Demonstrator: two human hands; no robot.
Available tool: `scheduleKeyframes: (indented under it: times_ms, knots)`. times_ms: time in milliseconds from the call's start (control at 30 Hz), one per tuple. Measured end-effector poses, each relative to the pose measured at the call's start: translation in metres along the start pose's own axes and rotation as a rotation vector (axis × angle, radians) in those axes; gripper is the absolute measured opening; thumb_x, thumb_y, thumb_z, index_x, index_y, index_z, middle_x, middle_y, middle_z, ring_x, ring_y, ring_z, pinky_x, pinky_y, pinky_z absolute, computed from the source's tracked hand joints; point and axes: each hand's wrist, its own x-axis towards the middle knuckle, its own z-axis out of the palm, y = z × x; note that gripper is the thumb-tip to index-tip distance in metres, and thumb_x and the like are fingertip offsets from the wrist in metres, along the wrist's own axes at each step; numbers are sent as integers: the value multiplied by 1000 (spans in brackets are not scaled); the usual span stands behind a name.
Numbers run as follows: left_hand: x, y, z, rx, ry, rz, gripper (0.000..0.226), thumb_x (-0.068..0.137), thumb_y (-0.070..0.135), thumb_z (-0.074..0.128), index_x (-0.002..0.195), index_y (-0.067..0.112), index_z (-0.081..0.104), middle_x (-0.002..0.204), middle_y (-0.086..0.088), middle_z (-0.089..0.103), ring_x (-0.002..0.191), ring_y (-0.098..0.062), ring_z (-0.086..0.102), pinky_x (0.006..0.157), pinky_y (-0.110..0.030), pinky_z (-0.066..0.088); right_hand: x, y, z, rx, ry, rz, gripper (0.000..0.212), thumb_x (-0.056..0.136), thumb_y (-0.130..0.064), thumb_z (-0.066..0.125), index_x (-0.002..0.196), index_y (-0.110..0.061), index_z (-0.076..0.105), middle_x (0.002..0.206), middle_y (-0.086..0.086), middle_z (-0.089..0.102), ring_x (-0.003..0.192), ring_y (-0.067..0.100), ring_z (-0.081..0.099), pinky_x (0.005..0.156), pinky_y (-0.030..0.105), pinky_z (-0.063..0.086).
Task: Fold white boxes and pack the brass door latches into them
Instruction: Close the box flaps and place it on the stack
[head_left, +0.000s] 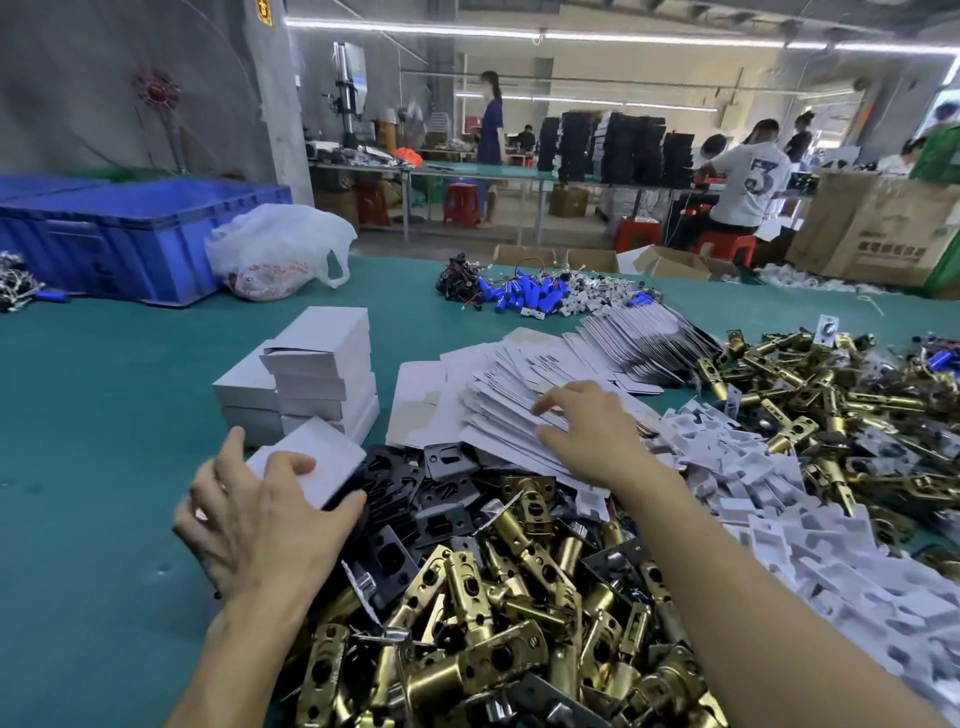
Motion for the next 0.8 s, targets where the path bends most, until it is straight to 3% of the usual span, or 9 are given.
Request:
scheduleKeyframes:
  times_ms: [67, 133, 233, 333, 500, 667, 800]
  knots:
    - [1, -3, -3, 40, -80, 17, 58, 65, 49, 87, 115, 30, 63, 157, -11, 32, 143, -30, 25, 115, -47, 19, 13, -5, 6, -73, -26, -54, 40, 97, -32, 52, 137, -34, 48, 154, 9, 34, 140, 31, 32, 112, 44, 33]
    - [3, -7, -4, 16, -104, 49, 52, 70, 35, 85, 116, 27, 62, 145, -11, 45, 128, -37, 44, 106, -50, 35, 23, -8, 11, -140, -58, -82, 54, 100, -31, 45, 151, -33, 28, 160, 14, 26, 146, 32, 25, 117, 45, 27]
    - [4, -12, -3, -57, -55, 52, 53, 71, 26, 84, 121, 23, 66, 133, -12, 57, 111, -41, 54, 94, -50, 42, 30, -10, 18, -208, -120, -72, 63, 104, -35, 37, 158, -25, 7, 160, 11, 28, 144, 33, 31, 117, 47, 25]
    - [2, -12, -2, -97, 42, -63, 53, 73, 38, 83, 122, 26, 66, 129, -11, 57, 112, -37, 54, 95, -51, 35, 27, -11, 26, -279, -50, -43, 60, 103, -41, 37, 156, -21, 15, 152, 10, 40, 131, 37, 44, 107, 45, 34]
    - [3, -14, 0, -176, 126, -190, 46, 78, 37, 80, 119, 22, 66, 133, -12, 49, 122, -37, 44, 100, -54, 30, 27, -12, 27, -295, 102, 13, 46, 99, -49, 44, 134, -19, 49, 134, 7, 51, 124, 31, 44, 99, 43, 35]
    - [1, -12, 2, -31, 34, -78, 58, 78, 40, 78, 130, 18, 63, 155, -16, 38, 145, -31, 26, 116, -58, 13, 26, -12, 32, -322, 160, -4, 31, 96, -42, 51, 109, -20, 68, 120, 6, 53, 114, 29, 48, 94, 40, 38]
    - [-2, -10, 0, 111, 23, 49, 70, 74, 41, 82, 136, 16, 61, 162, -20, 27, 155, -27, 11, 119, -58, -11, 20, -10, 35, -222, 164, -71, 29, 100, -36, 49, 119, -18, 63, 113, 5, 64, 108, 30, 61, 84, 38, 47]
